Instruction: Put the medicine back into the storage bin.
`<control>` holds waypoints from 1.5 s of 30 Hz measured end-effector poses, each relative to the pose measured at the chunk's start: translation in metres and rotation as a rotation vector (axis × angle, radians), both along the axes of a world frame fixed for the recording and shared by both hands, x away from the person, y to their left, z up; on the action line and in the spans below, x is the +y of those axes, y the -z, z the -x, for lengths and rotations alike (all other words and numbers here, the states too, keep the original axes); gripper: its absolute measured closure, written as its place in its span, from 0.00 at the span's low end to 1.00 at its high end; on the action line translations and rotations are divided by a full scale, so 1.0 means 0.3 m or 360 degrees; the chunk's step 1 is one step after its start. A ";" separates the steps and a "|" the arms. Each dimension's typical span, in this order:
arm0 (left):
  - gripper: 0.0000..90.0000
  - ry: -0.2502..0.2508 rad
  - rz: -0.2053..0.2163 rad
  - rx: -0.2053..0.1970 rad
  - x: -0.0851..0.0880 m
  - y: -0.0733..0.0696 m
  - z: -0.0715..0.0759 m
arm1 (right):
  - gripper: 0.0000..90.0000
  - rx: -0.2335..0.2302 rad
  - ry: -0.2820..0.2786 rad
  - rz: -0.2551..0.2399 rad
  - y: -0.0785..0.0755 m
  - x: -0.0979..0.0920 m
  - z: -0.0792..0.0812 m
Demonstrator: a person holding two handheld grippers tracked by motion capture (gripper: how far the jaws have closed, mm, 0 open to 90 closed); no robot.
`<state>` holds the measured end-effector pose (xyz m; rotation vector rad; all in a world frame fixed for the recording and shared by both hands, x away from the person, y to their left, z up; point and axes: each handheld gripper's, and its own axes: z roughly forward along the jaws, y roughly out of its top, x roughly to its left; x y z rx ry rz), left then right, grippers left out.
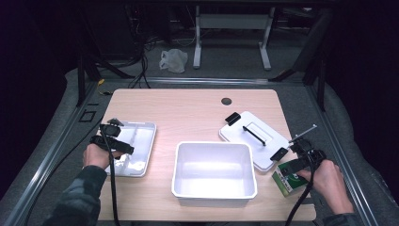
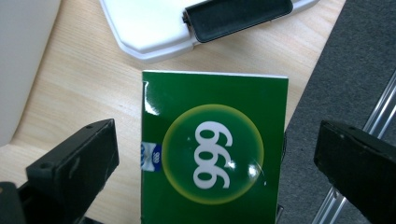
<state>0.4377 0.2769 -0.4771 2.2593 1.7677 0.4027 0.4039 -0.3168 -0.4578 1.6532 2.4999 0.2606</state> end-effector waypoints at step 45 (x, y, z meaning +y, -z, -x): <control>0.00 0.0275 0.0028 -0.0115 -0.048 0.006 0.161 | 0.18 0.0067 -0.0146 -0.0032 0.062 0.024 -0.033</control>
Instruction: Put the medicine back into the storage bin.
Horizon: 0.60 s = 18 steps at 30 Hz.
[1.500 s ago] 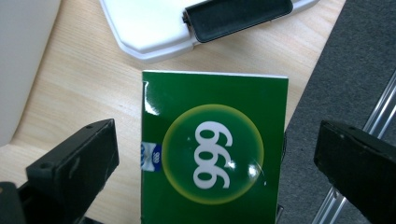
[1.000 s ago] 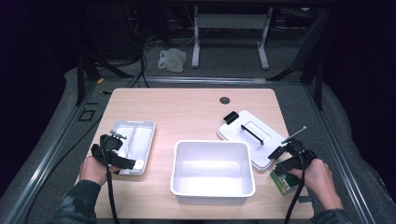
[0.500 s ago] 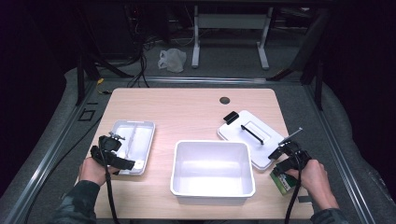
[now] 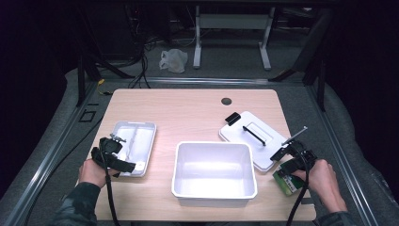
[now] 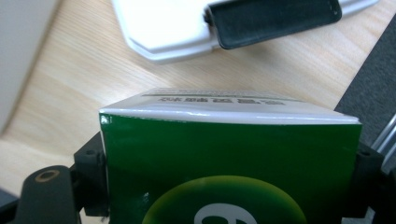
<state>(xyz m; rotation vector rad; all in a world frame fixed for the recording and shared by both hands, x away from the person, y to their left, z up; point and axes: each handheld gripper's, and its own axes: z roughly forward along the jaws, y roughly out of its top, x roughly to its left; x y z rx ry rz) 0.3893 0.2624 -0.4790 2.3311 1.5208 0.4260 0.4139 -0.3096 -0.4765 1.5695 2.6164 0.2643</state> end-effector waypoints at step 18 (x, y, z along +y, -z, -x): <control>0.00 0.0046 -0.0004 -0.0012 -0.001 -0.013 0.001 | 0.18 -0.0093 -0.0296 -0.0072 -0.137 0.027 0.034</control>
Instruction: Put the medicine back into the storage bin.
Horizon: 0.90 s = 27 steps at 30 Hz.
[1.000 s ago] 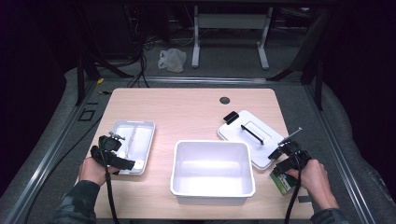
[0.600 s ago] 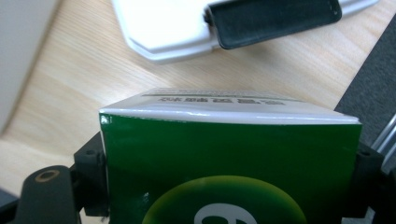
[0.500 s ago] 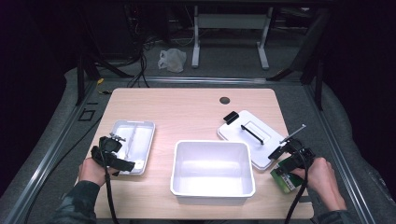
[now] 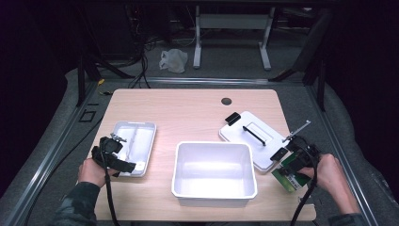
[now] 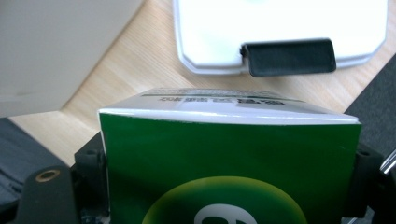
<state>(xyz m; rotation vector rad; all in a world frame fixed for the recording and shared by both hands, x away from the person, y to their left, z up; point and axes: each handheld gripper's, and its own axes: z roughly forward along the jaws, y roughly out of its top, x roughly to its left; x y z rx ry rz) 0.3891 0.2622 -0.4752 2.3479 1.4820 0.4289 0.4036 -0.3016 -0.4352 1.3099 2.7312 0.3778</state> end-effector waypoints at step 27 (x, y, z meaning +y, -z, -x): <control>0.00 0.0030 0.0017 0.0019 -0.011 0.000 -0.006 | 0.18 -0.0081 -0.0421 0.0007 -0.247 0.070 -0.007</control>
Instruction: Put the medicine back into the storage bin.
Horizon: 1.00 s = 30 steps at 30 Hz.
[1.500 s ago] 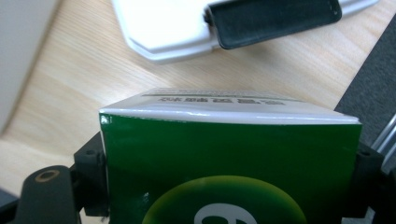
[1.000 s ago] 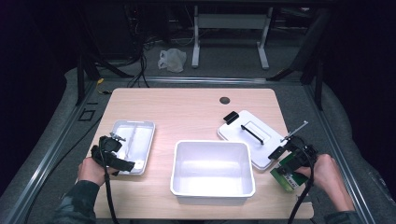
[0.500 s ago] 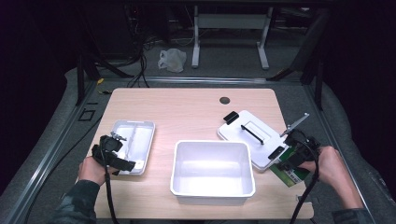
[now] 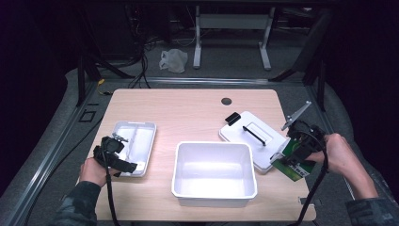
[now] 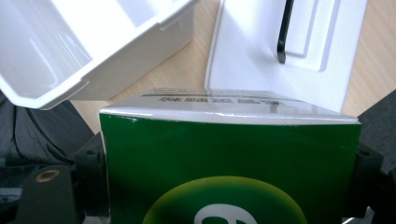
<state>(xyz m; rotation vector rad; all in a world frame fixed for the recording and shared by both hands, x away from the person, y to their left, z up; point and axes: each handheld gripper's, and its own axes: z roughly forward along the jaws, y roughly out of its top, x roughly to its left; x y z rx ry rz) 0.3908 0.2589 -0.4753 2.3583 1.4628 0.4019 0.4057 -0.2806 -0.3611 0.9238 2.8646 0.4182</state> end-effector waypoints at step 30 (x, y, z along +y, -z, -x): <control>0.00 0.0007 -0.0004 -0.0036 -0.005 -0.005 -0.004 | 0.18 -0.0103 -0.0616 -0.0004 -0.154 0.336 0.034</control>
